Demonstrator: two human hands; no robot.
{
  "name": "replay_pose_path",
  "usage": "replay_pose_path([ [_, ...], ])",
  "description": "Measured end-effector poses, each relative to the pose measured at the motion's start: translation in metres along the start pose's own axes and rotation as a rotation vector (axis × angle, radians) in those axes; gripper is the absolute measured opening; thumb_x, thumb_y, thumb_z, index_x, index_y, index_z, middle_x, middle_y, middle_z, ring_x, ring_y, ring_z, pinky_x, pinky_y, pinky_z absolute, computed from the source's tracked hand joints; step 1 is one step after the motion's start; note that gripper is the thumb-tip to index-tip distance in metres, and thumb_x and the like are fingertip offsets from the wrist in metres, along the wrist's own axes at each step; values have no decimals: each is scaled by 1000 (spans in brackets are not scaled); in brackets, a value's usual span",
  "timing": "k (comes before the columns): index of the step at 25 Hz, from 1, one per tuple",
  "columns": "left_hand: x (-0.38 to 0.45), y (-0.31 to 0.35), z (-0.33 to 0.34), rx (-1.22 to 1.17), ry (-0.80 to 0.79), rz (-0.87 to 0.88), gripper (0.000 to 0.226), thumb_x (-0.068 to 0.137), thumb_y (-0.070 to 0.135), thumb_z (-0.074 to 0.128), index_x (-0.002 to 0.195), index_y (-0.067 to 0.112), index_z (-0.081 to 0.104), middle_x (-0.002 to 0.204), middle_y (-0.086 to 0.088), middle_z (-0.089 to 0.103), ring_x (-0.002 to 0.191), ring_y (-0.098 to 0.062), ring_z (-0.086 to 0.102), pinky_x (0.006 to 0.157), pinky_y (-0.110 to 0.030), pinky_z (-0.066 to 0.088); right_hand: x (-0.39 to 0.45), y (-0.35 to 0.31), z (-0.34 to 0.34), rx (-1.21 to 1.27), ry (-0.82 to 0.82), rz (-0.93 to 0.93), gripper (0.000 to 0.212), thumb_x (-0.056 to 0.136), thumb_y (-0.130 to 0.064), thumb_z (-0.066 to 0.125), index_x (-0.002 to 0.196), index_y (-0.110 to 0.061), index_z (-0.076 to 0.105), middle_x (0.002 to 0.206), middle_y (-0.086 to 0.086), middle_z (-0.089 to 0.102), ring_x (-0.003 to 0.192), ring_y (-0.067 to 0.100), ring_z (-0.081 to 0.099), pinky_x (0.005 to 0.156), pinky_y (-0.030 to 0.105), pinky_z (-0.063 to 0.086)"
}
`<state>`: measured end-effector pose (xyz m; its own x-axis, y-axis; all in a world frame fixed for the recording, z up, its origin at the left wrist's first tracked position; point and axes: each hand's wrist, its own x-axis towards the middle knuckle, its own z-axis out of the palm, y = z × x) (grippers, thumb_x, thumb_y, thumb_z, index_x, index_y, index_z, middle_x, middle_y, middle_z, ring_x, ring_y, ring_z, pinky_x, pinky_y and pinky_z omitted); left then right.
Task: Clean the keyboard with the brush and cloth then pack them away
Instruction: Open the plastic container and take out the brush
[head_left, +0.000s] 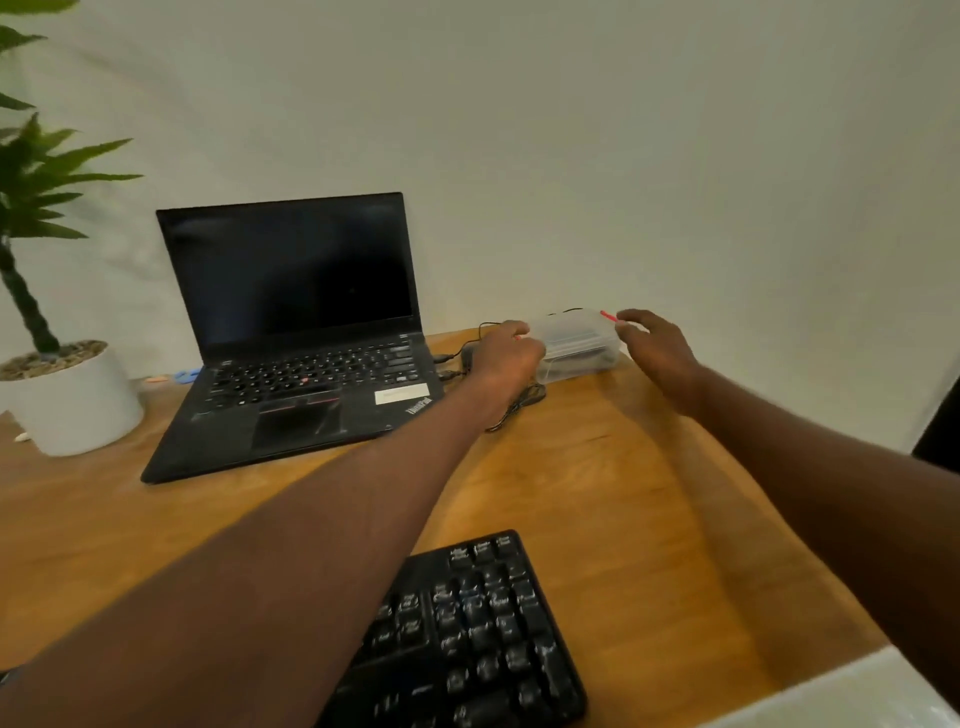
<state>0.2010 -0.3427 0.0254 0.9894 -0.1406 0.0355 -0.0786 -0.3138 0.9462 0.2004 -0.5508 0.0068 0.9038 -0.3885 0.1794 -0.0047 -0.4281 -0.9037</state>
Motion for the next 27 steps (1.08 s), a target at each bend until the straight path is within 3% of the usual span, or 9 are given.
replay_pose_path([
  [2,16,6,11,7,2,-31,47,99,17,62,146,15,56,133,-2,59,111,-20,57,63,-19,41,18,-3,-3,54,-100,79,39,105,-41,53,138,-24,62,138,-5,57,119,16,50,98,36,43],
  [4,27,10,17,15,28,-76,32,101,20,62,131,11,59,114,-2,60,104,-22,57,63,-20,43,27,-3,-1,116,-137,177,35,103,-42,56,130,-20,63,130,-2,59,117,22,56,96,40,49],
  [9,-4,16,26,-167,54,-169,38,98,19,65,134,6,58,114,-10,60,98,-23,58,68,-31,49,0,16,-5,184,52,101,39,95,-40,61,128,-23,72,127,-4,70,114,24,65,103,49,55],
  [12,-52,11,27,-213,84,-97,27,94,17,69,119,5,67,114,-9,66,106,-25,62,93,-40,55,-58,19,-24,250,194,91,22,96,-33,60,108,-34,78,117,-18,73,110,15,66,99,48,57],
  [14,-89,-5,24,-254,101,-80,43,84,24,70,123,5,69,118,-7,69,112,-25,64,104,-48,55,-105,22,-33,309,212,84,23,95,-30,60,105,-34,80,112,-22,75,109,12,67,98,47,58],
  [16,-123,-19,20,-248,157,-70,55,78,26,69,131,11,68,123,-6,69,113,-25,66,102,-50,57,-148,25,-38,341,216,86,22,97,-28,61,107,-32,80,110,-19,75,109,13,67,97,45,59],
  [21,-156,-26,7,120,264,69,38,94,25,76,127,14,63,116,-3,64,107,-25,66,96,-47,58,-196,15,-37,347,212,43,27,92,-31,64,117,-36,73,108,-14,72,105,14,69,92,44,61],
  [24,-157,-19,5,33,248,5,16,97,26,75,104,21,61,93,4,63,90,-28,74,87,-50,62,-198,12,-38,289,256,49,28,96,-34,64,121,-26,74,103,-15,71,100,12,69,92,45,61],
  [27,-147,-20,10,-40,281,-51,16,98,20,73,94,24,58,89,3,64,77,-25,74,81,-49,64,-198,15,-36,287,244,22,29,95,-42,63,120,-36,73,106,-17,73,102,12,71,90,44,62],
])
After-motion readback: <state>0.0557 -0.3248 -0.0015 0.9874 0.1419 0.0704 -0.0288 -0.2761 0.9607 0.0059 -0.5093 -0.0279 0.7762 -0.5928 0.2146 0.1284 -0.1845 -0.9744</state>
